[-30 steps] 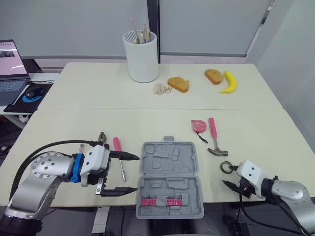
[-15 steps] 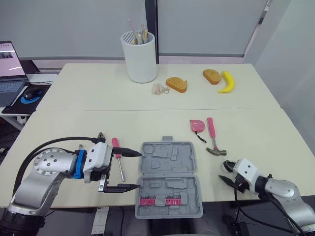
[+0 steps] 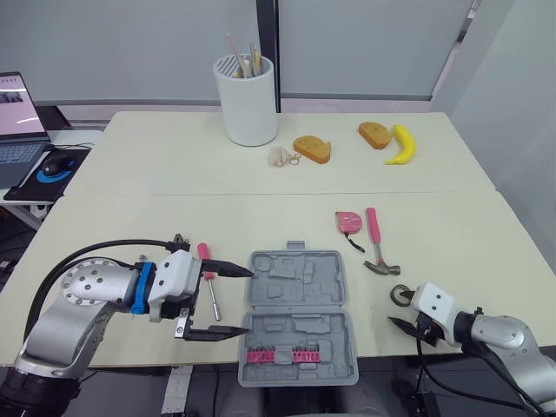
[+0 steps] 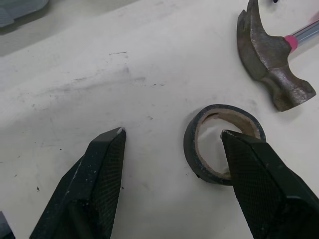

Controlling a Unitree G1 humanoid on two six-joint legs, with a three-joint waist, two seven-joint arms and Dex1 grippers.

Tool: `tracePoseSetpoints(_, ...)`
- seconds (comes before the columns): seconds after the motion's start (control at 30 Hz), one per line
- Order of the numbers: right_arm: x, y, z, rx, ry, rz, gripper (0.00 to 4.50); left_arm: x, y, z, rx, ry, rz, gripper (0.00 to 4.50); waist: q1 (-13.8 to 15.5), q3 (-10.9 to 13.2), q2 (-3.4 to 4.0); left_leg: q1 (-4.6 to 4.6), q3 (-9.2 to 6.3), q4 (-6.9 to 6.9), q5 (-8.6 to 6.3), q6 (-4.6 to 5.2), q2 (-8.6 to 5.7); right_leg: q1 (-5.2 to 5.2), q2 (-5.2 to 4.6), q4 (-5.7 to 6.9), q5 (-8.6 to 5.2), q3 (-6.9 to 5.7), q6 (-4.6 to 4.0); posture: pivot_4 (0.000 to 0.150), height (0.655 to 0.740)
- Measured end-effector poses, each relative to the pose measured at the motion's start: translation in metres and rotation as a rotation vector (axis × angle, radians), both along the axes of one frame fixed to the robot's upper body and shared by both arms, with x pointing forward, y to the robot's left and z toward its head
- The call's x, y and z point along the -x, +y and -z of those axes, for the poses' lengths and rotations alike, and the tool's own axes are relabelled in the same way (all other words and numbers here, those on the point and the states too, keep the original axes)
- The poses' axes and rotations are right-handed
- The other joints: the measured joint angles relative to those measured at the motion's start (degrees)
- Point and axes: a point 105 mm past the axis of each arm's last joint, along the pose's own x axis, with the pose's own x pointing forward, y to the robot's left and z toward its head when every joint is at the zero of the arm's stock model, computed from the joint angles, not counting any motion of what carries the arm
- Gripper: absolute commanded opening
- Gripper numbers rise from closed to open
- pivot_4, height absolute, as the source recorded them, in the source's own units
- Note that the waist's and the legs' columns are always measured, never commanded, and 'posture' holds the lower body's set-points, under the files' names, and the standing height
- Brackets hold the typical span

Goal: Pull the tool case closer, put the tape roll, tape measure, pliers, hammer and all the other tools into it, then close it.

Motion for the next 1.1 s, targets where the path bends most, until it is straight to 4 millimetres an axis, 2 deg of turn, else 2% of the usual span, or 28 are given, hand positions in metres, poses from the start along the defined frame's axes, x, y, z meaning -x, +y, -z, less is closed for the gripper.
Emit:
tracePoseSetpoints(0.03,-0.001,0.001,0.000,0.002,0.000,-0.001,3.27,0.001,-0.001,0.000,-0.001,0.002,0.008,4.50,0.00,0.00,0.00,0.00,0.01,0.00,0.00,0.00,0.00,0.00,0.00,0.00,0.00,0.01,0.00,0.150,0.7400)
tracePoseSetpoints(0.57,-0.009,-0.002,-0.001,0.030,-0.014,0.021,0.04,0.000,-0.009,-0.001,-0.012,-0.027,0.015,4.50,0.02,0.00,0.00,0.00,0.01,0.00,0.00,0.00,-0.02,0.00,0.09,0.00,0.00,0.01,0.00,0.150,0.7400)
tracePoseSetpoints(0.77,-0.005,-0.002,-0.006,0.047,0.018,-0.013,0.02,-0.001,-0.008,0.000,-0.015,-0.027,0.006,4.50,0.03,0.02,0.03,-0.02,0.01,0.01,0.00,0.00,-0.02,-0.01,0.10,0.00,0.00,0.01,0.00,0.150,0.7400)
tracePoseSetpoints(0.9,0.000,0.007,-0.038,0.052,0.049,-0.115,0.02,-0.010,0.010,-0.002,-0.030,-0.029,-0.096,4.50,-0.19,0.03,0.05,-0.01,-0.04,0.01,0.00,0.00,0.10,-0.02,0.08,0.01,0.00,0.00,0.00,0.150,0.7400)
tracePoseSetpoints(1.0,-0.008,0.027,-0.068,0.017,0.028,-0.186,0.02,-0.019,0.031,-0.004,-0.040,-0.029,-0.219,4.50,-0.47,0.04,0.05,0.02,-0.07,0.01,0.00,0.00,0.20,-0.03,0.12,0.02,0.05,-0.03,-0.08,0.150,0.7400)
tracePoseSetpoints(1.1,-0.020,0.064,-0.092,-0.021,-0.011,-0.275,0.02,-0.026,0.052,-0.003,-0.046,-0.024,-0.333,4.50,-0.96,0.04,0.04,0.01,-0.11,0.01,0.00,0.00,0.21,-0.04,0.14,0.01,0.08,-0.05,-0.14,0.150,0.7400)
